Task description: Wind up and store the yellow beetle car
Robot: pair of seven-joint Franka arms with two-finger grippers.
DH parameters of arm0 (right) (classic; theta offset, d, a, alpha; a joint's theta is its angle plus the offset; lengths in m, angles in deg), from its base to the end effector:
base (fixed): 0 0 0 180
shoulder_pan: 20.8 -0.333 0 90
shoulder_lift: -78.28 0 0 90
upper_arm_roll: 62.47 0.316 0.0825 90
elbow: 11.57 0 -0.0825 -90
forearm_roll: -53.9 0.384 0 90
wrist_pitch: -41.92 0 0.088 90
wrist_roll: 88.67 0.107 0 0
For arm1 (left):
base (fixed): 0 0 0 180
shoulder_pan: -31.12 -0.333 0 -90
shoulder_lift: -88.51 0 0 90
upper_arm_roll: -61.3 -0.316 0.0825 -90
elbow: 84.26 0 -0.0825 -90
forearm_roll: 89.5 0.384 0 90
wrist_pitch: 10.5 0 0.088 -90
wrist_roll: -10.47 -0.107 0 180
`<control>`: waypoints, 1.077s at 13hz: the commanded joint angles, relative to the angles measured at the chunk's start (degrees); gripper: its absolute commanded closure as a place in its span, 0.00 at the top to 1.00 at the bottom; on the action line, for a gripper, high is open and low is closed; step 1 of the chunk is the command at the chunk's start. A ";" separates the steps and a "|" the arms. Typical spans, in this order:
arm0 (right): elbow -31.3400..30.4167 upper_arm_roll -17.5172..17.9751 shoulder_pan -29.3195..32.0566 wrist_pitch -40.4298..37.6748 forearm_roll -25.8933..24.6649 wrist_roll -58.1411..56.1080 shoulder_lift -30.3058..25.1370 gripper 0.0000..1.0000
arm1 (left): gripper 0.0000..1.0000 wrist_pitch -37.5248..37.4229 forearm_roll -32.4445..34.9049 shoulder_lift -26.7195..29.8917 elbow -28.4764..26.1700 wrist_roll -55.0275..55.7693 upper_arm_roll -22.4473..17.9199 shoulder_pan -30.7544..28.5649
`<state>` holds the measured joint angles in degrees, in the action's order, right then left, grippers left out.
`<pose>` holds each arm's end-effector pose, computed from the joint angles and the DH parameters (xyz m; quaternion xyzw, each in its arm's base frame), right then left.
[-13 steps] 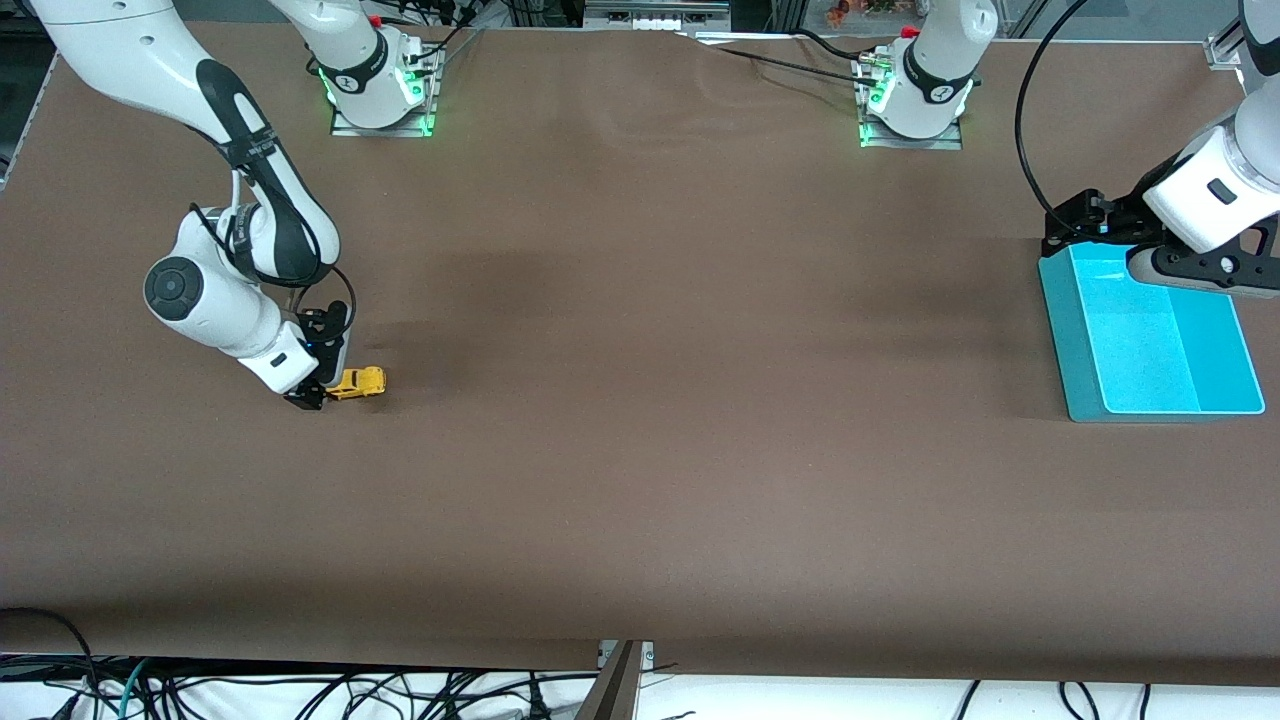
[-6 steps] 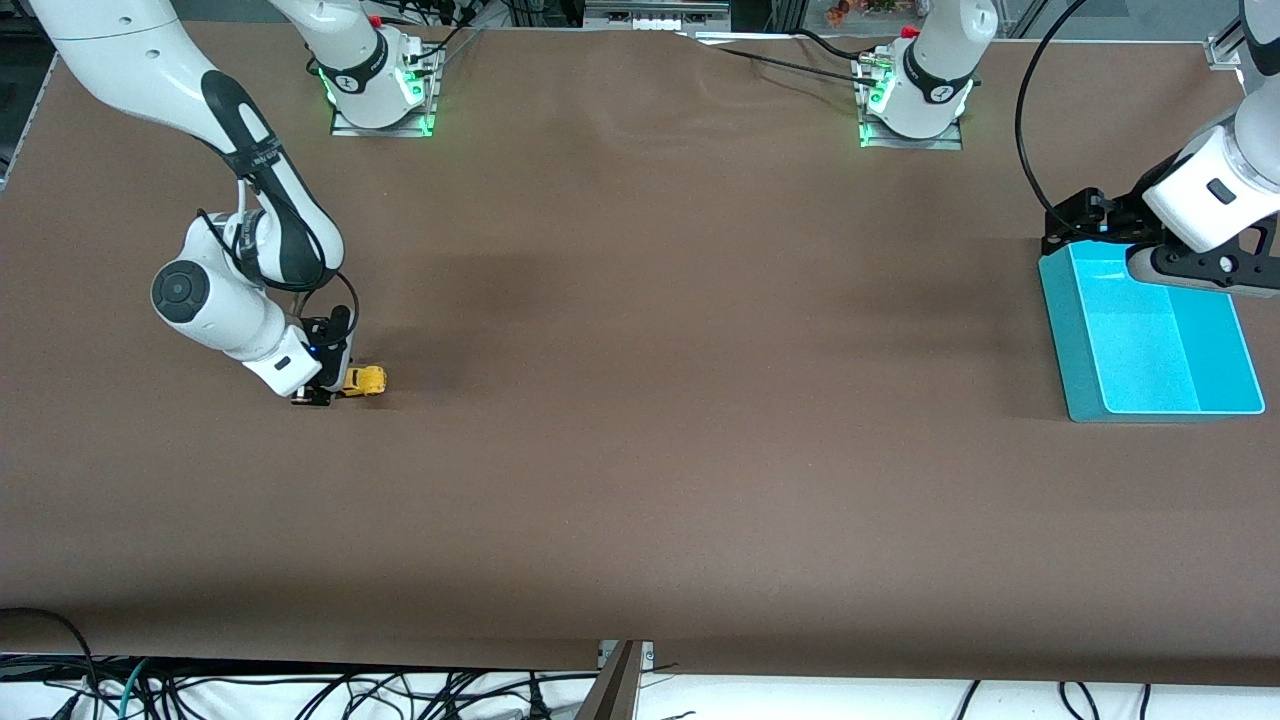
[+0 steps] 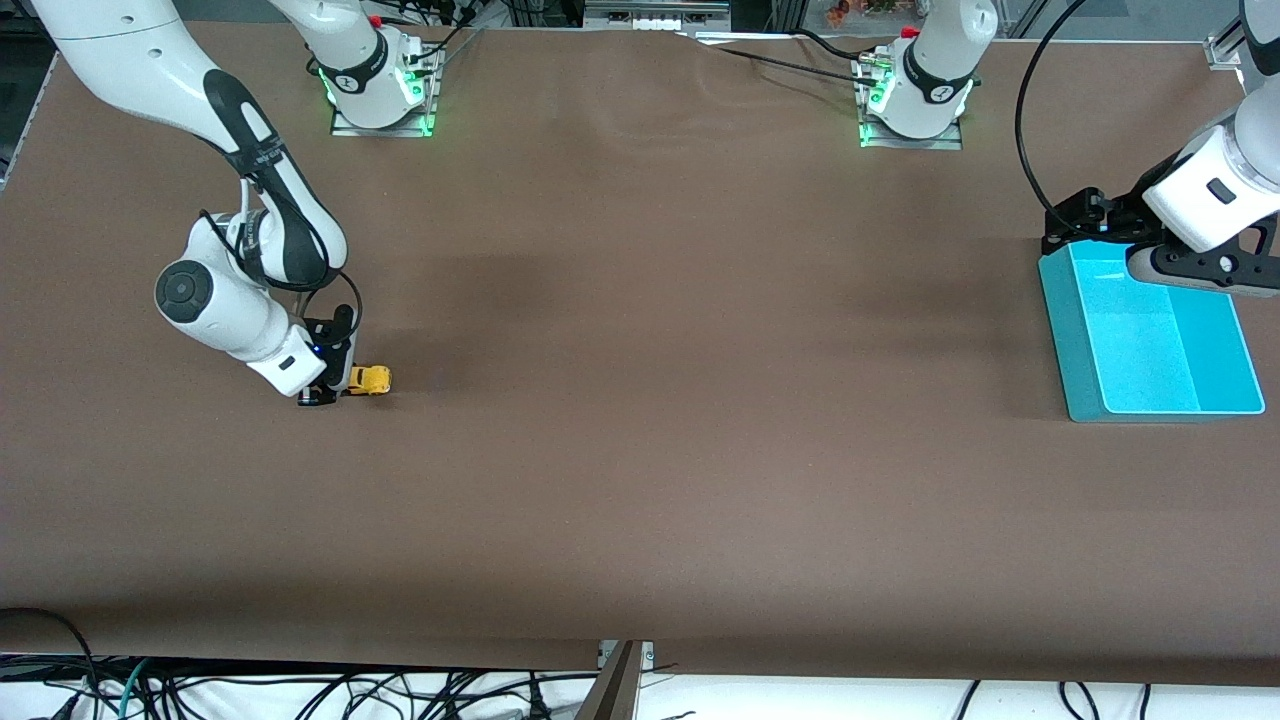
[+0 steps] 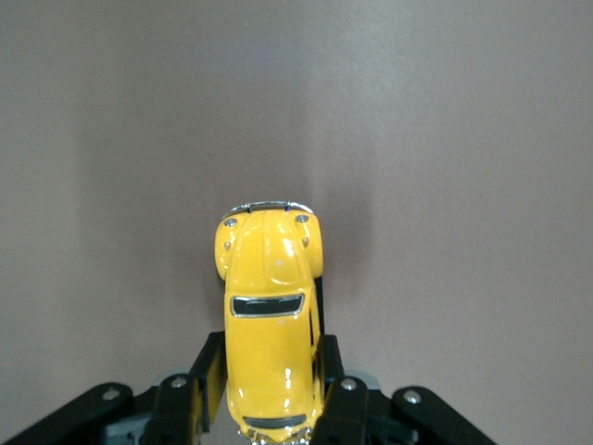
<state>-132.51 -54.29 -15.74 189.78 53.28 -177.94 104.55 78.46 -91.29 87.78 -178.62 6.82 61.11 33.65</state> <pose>0.5801 0.0318 0.1983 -0.6940 -0.7193 -0.0254 0.0153 0.5518 -0.0260 0.5803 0.9971 -0.0516 -0.0533 0.0162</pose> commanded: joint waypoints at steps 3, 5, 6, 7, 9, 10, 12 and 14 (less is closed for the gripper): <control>0.18 1.14 0.65 -0.37 0.09 -4.16 -0.44 0.11 | 1.00 -1.33 1.35 -0.68 1.90 0.23 0.37 -0.06; 0.18 1.14 1.26 -0.37 0.18 -3.46 -0.09 0.11 | 1.00 -1.33 1.44 -0.77 2.16 0.32 0.37 -0.06; 0.18 1.14 1.70 -0.37 0.18 -3.46 0.18 0.11 | 1.00 -1.33 1.44 -0.68 2.16 0.23 0.37 -0.06; 0.09 1.05 1.97 -0.37 0.27 -3.46 0.44 0.11 | 1.00 -1.33 1.44 -0.68 2.16 0.32 0.46 -0.06; 0.09 1.05 3.28 -0.29 0.27 -3.98 1.14 0.12 | 1.00 -1.33 1.35 -0.68 2.16 0.32 0.46 -0.06; 0.18 1.05 3.55 -0.11 0.27 -4.25 1.49 0.12 | 1.00 -1.33 1.35 -0.77 2.16 0.32 0.46 -0.06; 0.18 1.05 3.99 -0.11 0.18 -4.42 1.67 0.12 | 1.00 -1.33 1.44 -0.77 2.16 0.32 0.46 -0.06; 0.26 1.05 5.13 -0.11 0.18 -6.52 1.67 0.12 | 1.00 -1.42 1.44 -0.77 2.16 0.32 0.46 -0.06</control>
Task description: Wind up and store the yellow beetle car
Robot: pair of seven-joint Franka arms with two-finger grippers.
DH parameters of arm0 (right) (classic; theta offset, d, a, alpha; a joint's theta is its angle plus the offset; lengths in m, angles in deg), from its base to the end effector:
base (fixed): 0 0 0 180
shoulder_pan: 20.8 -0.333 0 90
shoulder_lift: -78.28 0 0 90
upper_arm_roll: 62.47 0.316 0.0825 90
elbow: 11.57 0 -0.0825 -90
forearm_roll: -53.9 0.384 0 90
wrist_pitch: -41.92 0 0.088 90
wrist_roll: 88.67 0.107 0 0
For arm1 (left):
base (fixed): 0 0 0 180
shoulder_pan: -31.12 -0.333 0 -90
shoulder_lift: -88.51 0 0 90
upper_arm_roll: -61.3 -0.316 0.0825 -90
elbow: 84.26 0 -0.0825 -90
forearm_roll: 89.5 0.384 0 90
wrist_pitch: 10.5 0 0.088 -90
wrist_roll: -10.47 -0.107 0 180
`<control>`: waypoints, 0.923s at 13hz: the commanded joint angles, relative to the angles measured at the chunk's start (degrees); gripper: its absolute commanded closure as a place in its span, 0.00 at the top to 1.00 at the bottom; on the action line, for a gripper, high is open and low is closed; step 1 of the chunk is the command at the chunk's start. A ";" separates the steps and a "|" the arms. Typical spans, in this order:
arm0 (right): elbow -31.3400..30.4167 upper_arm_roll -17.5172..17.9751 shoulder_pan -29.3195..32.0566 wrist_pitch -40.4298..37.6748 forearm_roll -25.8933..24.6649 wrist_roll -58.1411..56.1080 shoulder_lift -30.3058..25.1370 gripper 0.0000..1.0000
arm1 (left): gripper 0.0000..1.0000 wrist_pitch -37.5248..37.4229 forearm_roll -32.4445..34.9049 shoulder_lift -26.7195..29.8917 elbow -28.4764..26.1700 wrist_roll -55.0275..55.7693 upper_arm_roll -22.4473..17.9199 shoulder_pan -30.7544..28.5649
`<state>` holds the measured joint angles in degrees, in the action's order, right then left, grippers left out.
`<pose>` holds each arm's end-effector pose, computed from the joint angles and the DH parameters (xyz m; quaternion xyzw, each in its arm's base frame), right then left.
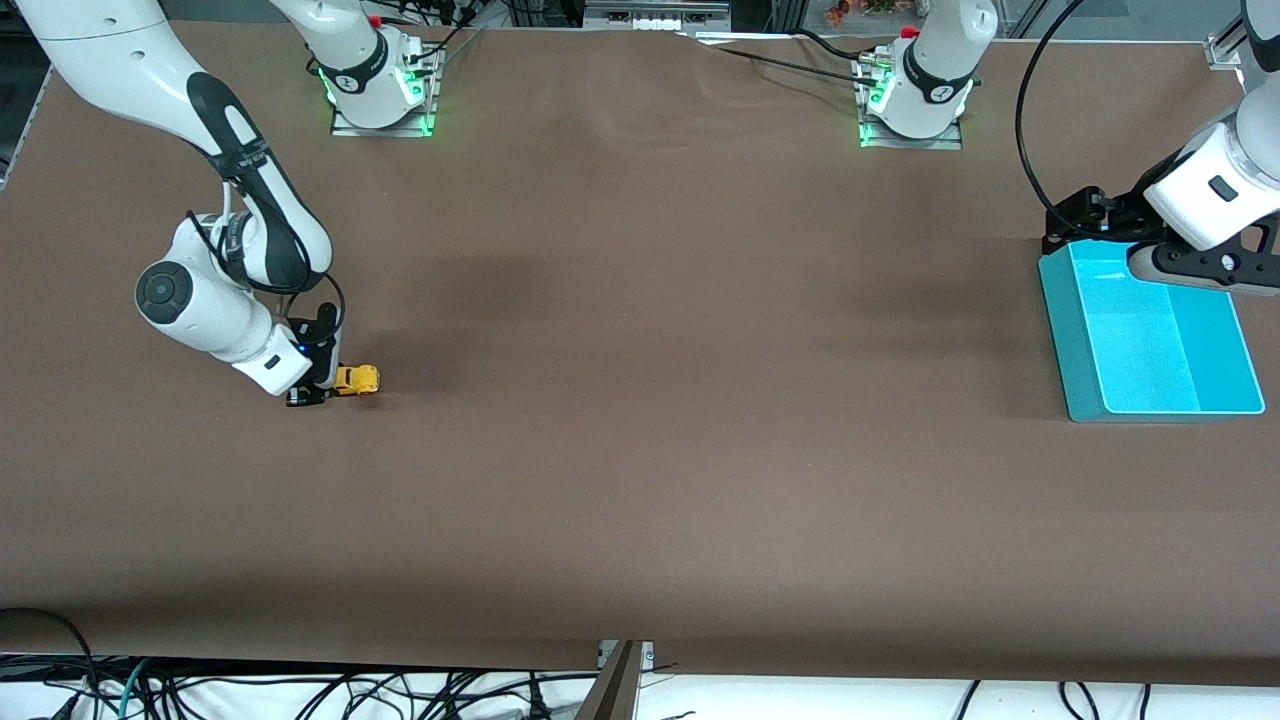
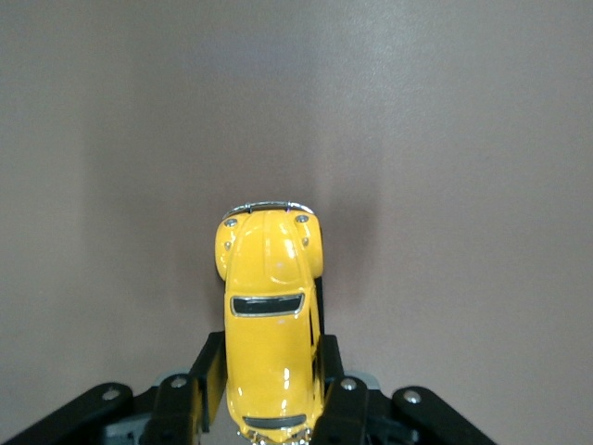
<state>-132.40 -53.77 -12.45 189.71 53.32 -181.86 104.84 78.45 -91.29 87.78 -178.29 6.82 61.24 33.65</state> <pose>0.5810 0.0038 0.1964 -0.6874 -0.7256 -0.0268 0.0169 0.5521 -0.0272 0.5830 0.9972 -0.0528 -0.0505 0.0161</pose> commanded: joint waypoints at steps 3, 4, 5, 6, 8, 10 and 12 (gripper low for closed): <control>0.42 0.53 4.57 0.05 0.06 -5.76 2.08 0.12 | 1.00 -1.33 1.44 -0.77 1.82 0.32 0.33 -0.06; 1.03 0.53 5.79 -0.13 -0.03 -7.34 2.61 0.12 | 1.00 -1.41 1.44 -0.77 1.82 0.32 0.33 -0.06; 1.48 0.62 7.37 -0.13 -0.12 -9.45 3.31 0.12 | 1.00 -1.33 1.44 -0.77 1.82 0.32 0.33 -0.06; 2.18 0.62 8.61 -0.22 -0.12 -11.38 4.10 0.12 | 1.00 -1.41 1.44 -0.77 1.82 0.32 0.33 -0.06; 3.14 0.62 11.07 -0.22 -0.12 -15.07 5.15 0.12 | 1.00 -1.41 1.44 -0.77 1.82 0.32 0.33 -0.06; 4.11 0.62 12.92 -0.22 -0.20 -17.28 6.12 0.12 | 1.00 -1.41 1.44 -0.77 1.82 0.32 0.33 -0.06; 4.55 0.70 13.63 -0.39 -0.20 -17.55 6.30 0.12 | 1.00 -1.41 1.44 -0.77 1.82 0.32 0.33 -0.06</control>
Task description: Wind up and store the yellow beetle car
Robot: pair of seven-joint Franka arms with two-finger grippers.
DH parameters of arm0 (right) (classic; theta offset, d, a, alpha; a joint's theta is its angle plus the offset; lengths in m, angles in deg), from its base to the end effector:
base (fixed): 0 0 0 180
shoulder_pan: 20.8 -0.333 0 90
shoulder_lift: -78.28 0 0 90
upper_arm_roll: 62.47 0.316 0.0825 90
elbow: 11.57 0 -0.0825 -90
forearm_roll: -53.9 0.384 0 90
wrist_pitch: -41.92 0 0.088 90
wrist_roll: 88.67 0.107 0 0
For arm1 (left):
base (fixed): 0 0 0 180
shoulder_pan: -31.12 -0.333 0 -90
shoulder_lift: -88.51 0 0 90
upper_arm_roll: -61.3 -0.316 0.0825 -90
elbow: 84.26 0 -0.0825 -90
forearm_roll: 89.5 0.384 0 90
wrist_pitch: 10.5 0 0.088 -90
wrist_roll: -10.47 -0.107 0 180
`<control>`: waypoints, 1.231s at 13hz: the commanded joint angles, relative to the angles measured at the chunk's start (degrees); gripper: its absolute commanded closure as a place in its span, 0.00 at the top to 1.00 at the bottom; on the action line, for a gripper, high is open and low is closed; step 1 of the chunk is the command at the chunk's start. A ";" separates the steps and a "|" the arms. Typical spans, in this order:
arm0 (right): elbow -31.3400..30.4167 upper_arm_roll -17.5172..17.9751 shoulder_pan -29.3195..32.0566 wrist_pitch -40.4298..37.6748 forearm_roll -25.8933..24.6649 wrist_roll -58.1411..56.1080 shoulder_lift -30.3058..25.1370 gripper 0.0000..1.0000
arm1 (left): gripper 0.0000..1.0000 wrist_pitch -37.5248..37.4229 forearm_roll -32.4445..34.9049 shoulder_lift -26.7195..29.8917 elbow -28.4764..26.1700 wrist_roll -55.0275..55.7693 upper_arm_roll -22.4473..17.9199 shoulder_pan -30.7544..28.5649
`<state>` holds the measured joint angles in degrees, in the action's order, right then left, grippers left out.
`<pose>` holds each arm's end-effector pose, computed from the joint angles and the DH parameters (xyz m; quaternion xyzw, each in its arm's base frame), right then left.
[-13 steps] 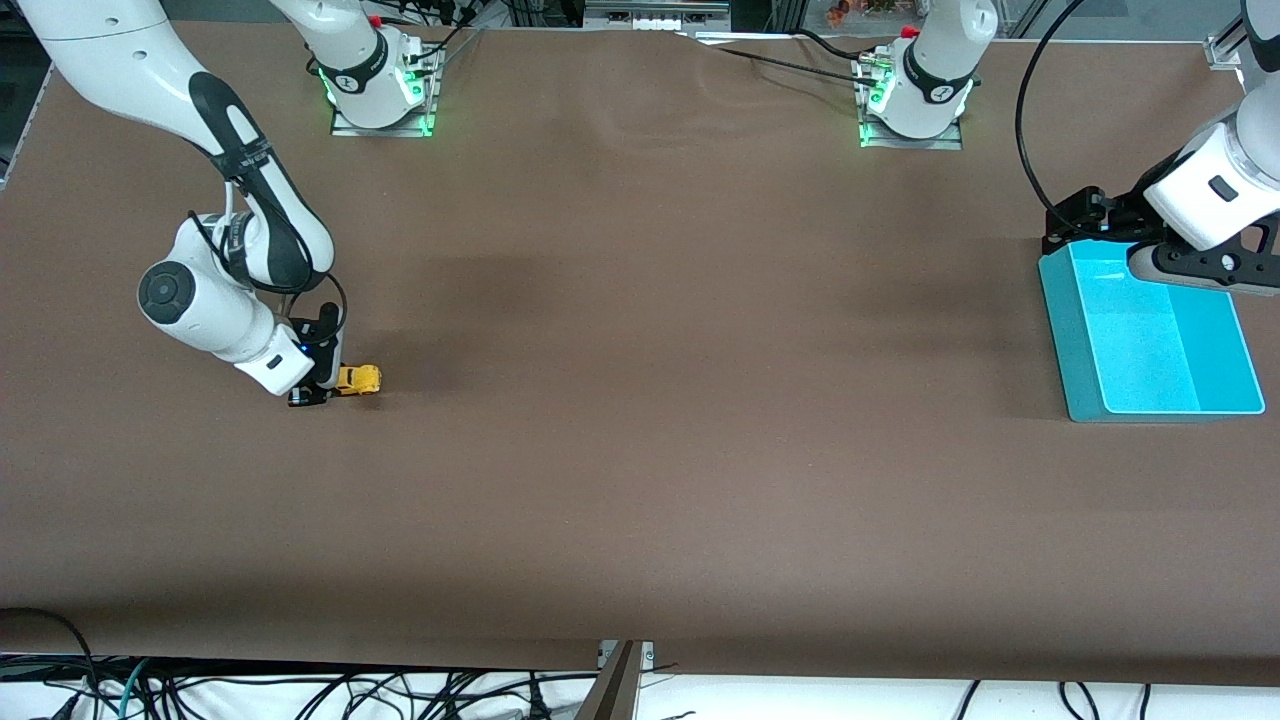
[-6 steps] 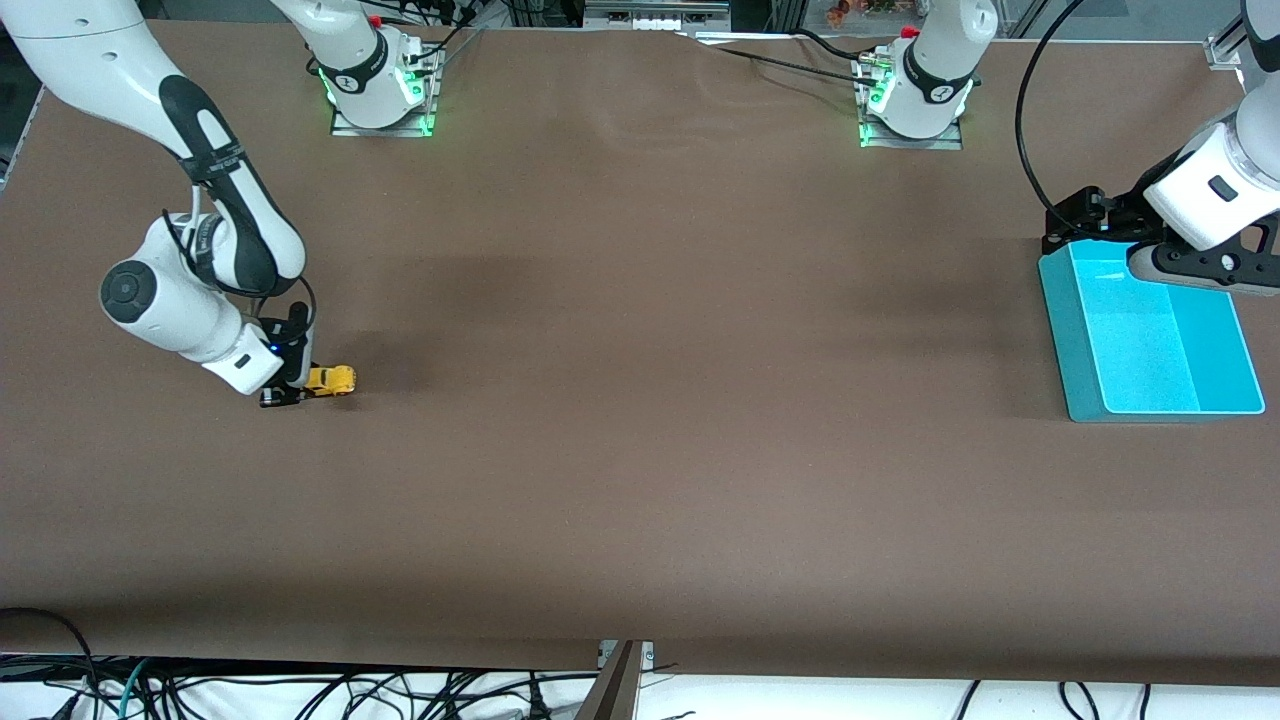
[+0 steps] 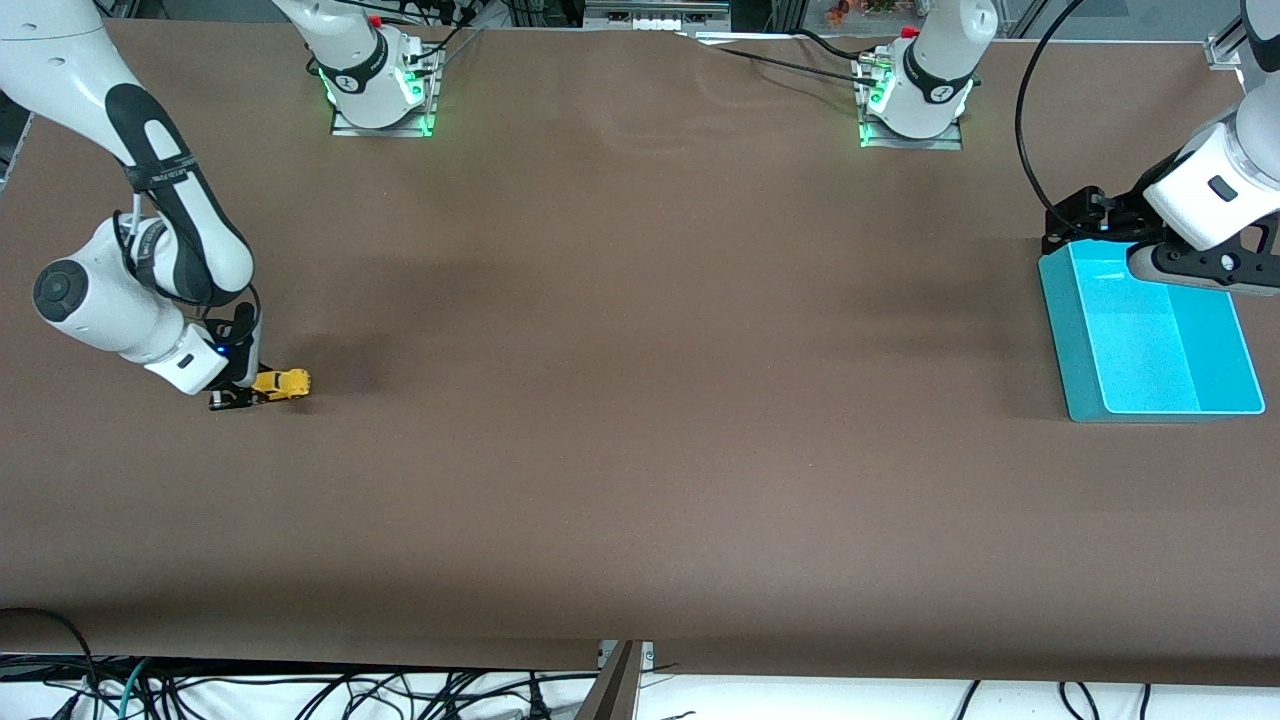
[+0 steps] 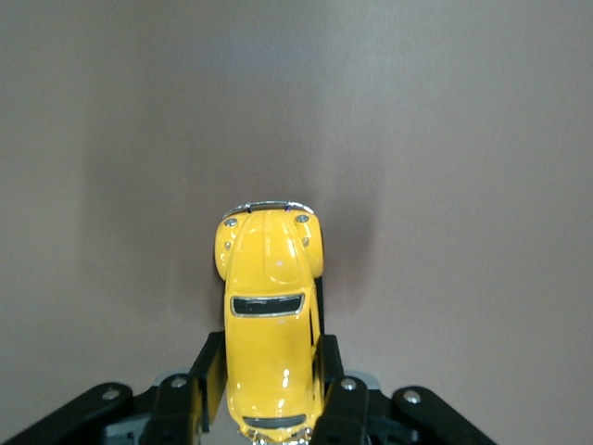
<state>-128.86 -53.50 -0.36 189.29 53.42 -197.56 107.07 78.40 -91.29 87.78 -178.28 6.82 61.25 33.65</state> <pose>0.5863 -0.1200 0.1961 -0.6643 -0.7465 -0.0376 0.0051 0.5520 -0.0273 0.5830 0.9972 -0.0529 -0.0509 0.0161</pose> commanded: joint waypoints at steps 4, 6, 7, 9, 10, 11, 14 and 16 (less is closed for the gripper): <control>2.59 1.57 1.45 -1.81 0.14 -0.54 3.99 0.23 | 1.00 -1.37 1.44 -0.77 1.82 0.32 0.32 -0.06; 3.65 2.80 1.45 -3.83 0.14 1.21 3.91 0.51 | 1.00 -1.37 1.35 -0.68 1.82 0.32 0.32 -0.06; 4.43 3.41 1.45 -4.45 0.14 1.40 3.91 0.62 | 1.00 -1.37 1.44 -0.77 1.82 0.32 0.32 -0.06; 5.75 4.30 1.45 -6.21 0.14 2.18 3.82 0.90 | 1.00 -1.37 1.44 -0.77 1.82 0.32 0.32 -0.06; 6.89 5.17 1.45 -7.87 0.14 2.97 3.73 1.00 | 1.00 -1.37 1.44 -0.77 1.82 0.32 0.32 -0.06; 8.12 5.35 1.45 -9.80 0.14 3.68 3.73 1.00 | 1.00 -1.37 1.44 -0.77 1.82 0.32 0.32 -0.06; 10.07 6.41 1.36 -13.07 0.05 5.00 3.12 1.00 | 1.00 -1.37 1.35 -0.77 1.82 0.32 0.32 -0.06; 10.59 6.50 1.36 -13.51 0.14 5.35 2.50 1.00 | 1.00 -1.37 1.44 -0.77 1.82 0.32 0.32 -0.06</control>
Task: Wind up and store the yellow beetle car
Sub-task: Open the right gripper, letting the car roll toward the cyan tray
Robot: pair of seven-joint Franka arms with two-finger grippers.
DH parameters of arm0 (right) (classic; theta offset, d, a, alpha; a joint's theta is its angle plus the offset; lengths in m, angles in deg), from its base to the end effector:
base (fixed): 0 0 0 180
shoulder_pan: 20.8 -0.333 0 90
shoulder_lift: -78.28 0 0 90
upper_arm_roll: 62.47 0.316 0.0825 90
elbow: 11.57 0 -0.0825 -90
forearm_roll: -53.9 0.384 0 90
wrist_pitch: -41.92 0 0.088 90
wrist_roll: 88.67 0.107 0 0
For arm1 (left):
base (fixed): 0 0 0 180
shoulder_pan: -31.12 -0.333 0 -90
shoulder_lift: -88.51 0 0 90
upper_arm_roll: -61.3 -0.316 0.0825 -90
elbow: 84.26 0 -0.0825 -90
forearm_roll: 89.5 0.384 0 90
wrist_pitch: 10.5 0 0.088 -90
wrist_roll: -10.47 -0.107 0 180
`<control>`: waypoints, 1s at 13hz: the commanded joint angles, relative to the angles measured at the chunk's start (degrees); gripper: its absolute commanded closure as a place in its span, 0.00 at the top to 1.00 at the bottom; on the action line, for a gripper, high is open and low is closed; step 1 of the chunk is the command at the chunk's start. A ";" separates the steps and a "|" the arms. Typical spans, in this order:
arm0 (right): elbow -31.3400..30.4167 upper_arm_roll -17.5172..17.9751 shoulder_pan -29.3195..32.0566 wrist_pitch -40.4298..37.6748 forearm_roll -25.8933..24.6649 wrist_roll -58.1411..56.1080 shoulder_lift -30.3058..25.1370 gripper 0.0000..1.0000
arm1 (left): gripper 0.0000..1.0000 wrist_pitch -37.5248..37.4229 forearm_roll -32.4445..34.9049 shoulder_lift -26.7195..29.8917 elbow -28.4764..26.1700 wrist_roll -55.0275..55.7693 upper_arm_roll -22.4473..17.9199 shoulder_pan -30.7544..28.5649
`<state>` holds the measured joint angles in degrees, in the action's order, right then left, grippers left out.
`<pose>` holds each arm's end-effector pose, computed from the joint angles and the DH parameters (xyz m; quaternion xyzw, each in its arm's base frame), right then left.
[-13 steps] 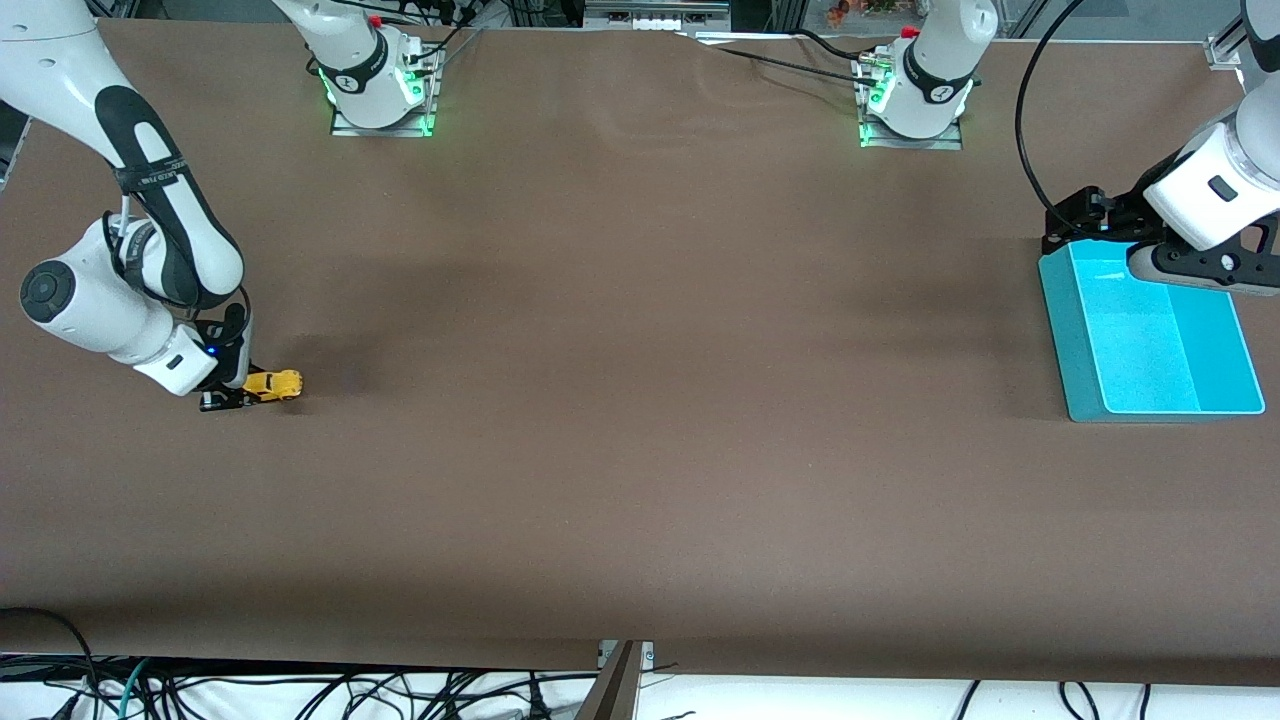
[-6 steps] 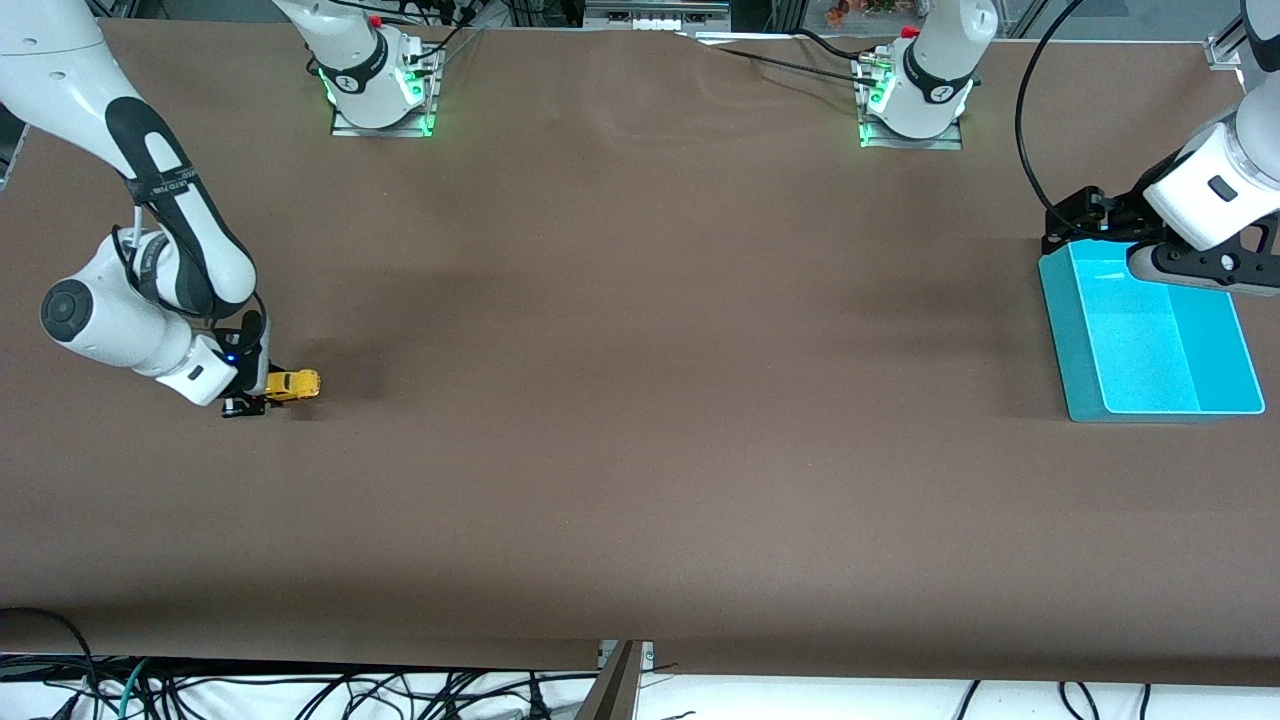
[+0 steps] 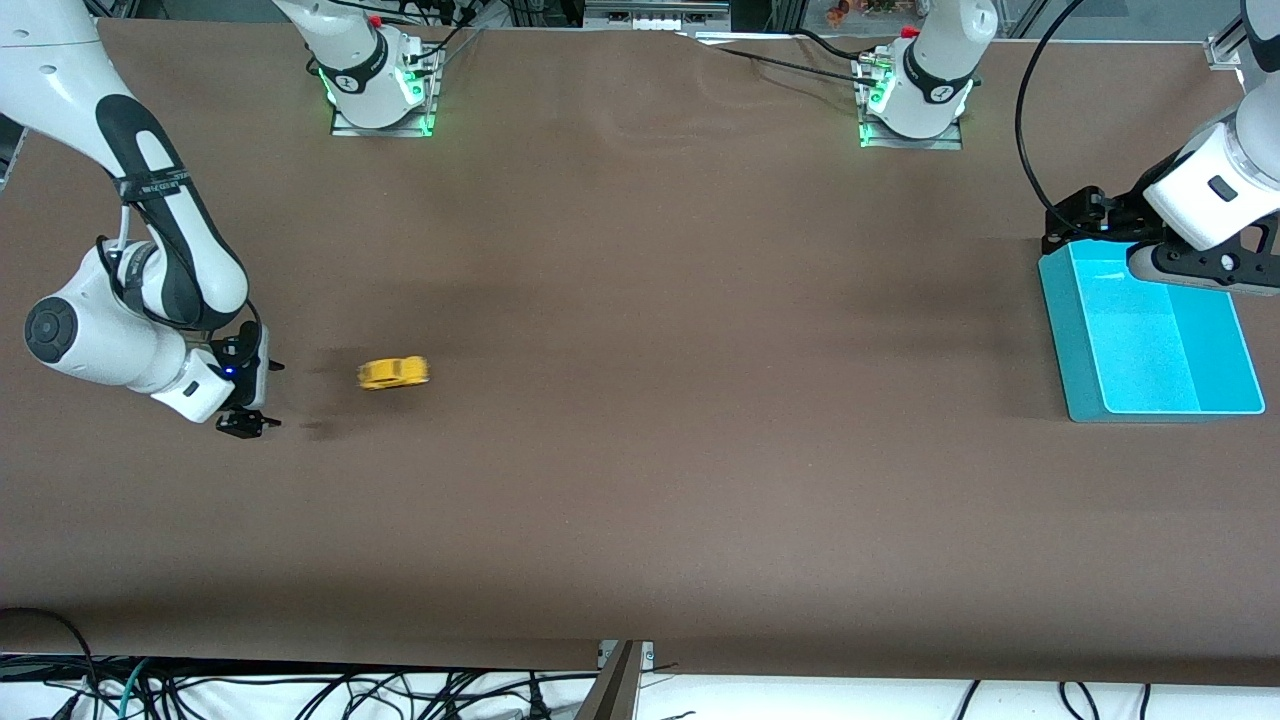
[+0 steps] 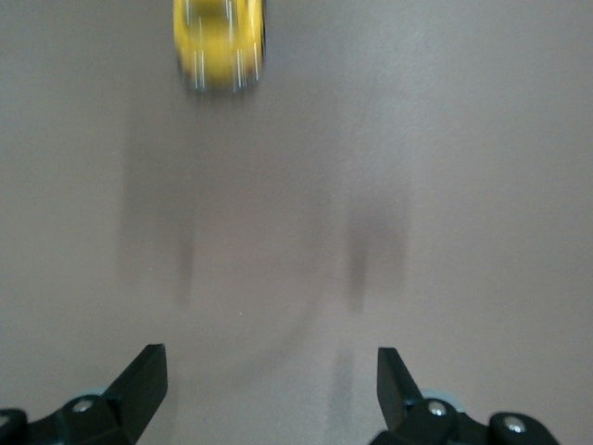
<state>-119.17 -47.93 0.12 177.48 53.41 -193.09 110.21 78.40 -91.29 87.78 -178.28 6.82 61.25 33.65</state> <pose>0.6266 -0.0780 0.2163 -0.6644 -0.7442 -0.0380 0.0577 0.5520 -0.0273 0.5830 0.9972 -0.0529 -0.0509 0.0161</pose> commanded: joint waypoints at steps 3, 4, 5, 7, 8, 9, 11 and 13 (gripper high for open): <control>1.34 0.93 0.88 -6.78 0.14 5.44 -3.44 1.00 | 1.00 -1.36 1.44 -0.76 1.82 0.32 0.31 -0.06; 1.43 0.93 0.88 -8.10 0.14 6.15 -4.58 1.00 | 1.00 -1.36 1.44 -0.76 1.82 0.32 0.31 -0.06; 1.35 0.93 0.88 -8.72 0.14 6.25 -5.99 1.00 | 1.00 -1.36 1.44 -0.76 1.82 0.32 0.31 -0.06; 1.35 0.93 0.79 -11.61 0.22 9.13 -9.59 1.00 | 1.00 -1.36 1.44 -0.76 1.82 0.32 0.31 -0.06; 1.43 0.93 0.79 -14.15 0.31 11.76 -12.30 1.00 | 1.00 -1.36 1.44 -0.76 1.82 0.32 0.31 -0.06; 1.35 0.93 0.79 -16.70 0.31 13.96 -14.94 1.00 | 1.00 -1.36 1.44 -0.76 1.82 0.32 0.31 -0.06; 1.35 0.93 0.70 -19.79 0.40 16.69 -19.86 1.00 | 1.00 -1.36 1.44 -0.76 1.82 0.32 0.31 -0.06; 1.43 0.93 0.53 -22.95 0.31 20.11 -22.86 1.00 | 1.00 -1.36 1.44 -0.76 1.82 0.32 0.31 -0.06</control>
<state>-116.65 -47.60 0.13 157.29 53.42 -176.07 90.92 78.40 -91.29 87.75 -178.25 6.82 61.25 33.65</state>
